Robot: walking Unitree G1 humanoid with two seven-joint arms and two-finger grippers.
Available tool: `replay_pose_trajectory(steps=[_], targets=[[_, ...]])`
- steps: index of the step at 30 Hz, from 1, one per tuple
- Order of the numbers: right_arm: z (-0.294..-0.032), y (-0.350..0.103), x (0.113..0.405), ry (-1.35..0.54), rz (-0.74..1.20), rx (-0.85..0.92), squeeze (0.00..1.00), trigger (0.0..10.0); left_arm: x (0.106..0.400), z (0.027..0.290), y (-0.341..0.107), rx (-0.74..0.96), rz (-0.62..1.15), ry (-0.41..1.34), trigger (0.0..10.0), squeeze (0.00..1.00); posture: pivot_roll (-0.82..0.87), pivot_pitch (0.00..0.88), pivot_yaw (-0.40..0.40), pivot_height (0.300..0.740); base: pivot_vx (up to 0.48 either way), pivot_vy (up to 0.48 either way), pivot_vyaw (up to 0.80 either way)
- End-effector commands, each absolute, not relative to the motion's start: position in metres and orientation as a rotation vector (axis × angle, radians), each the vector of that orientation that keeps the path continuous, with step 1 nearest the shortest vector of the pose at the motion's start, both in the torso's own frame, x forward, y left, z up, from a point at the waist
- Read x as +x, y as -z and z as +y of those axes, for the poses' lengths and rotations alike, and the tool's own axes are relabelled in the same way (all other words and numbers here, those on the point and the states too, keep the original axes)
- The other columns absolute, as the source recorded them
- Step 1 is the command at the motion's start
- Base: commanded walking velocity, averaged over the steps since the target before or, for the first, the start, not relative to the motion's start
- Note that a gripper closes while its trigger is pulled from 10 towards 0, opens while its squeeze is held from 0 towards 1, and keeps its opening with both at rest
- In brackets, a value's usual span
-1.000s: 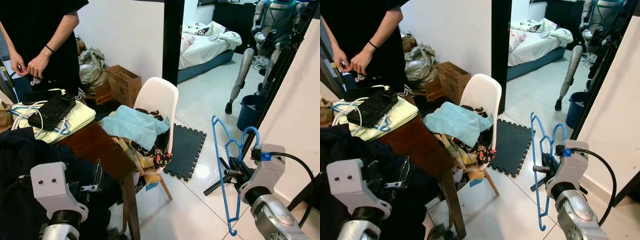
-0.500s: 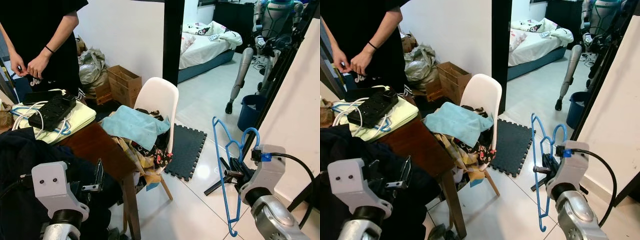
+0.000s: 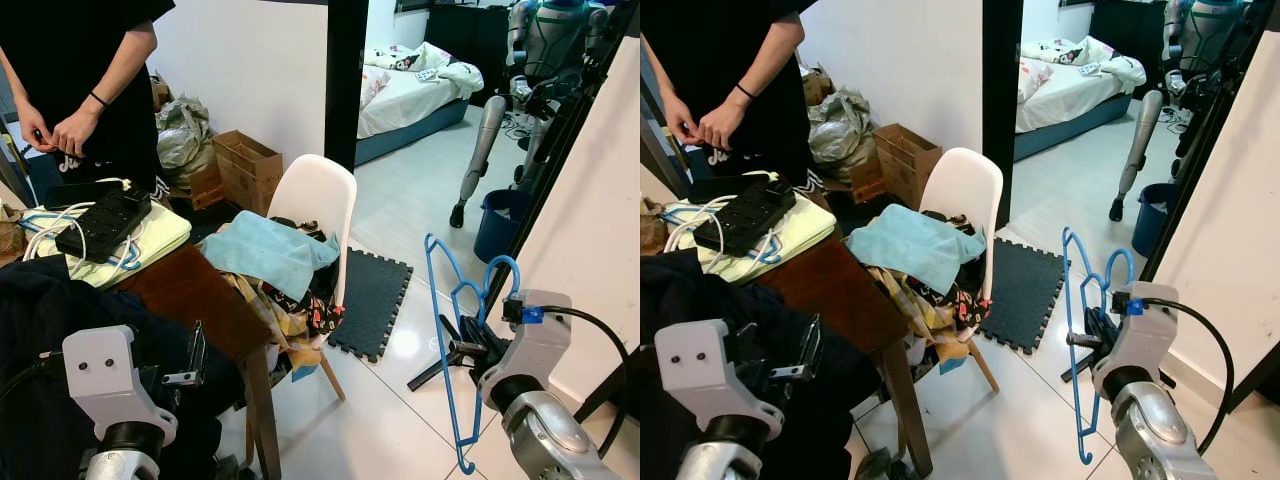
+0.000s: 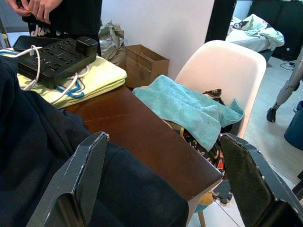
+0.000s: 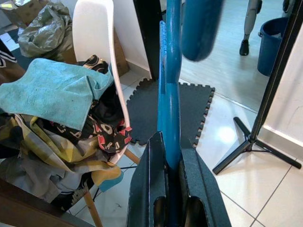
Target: Hang hanger
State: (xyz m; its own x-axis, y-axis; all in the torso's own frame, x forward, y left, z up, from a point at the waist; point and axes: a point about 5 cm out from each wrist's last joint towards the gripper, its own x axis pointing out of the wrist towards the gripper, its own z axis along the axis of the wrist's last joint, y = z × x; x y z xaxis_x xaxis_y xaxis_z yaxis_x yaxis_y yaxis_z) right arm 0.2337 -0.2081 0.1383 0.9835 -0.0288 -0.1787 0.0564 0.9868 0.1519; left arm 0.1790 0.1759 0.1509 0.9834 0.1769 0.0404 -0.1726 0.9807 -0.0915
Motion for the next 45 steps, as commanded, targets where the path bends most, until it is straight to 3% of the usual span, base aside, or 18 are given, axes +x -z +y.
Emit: replay_pose_trajectory(steps=[1, 45], targets=[[-0.2089, -0.1399, 0.2340, 0.045, 0.172, 0.154, 0.00, 10.0, 0.1776, 0.1781, -0.1494, -0.074, -0.033, -0.188, 10.0, 0.00, -0.08, 0.000, 0.007, 0.740, 0.000, 0.000, 0.00], [-0.2127, -0.1391, 0.2357, 0.050, 0.174, 0.145, 0.00, 10.0, 0.1814, 0.1734, -0.1504, -0.054, -0.045, -0.182, 10.0, 0.00, -0.08, 0.000, -0.005, 0.740, 0.000, 0.000, 0.00]])
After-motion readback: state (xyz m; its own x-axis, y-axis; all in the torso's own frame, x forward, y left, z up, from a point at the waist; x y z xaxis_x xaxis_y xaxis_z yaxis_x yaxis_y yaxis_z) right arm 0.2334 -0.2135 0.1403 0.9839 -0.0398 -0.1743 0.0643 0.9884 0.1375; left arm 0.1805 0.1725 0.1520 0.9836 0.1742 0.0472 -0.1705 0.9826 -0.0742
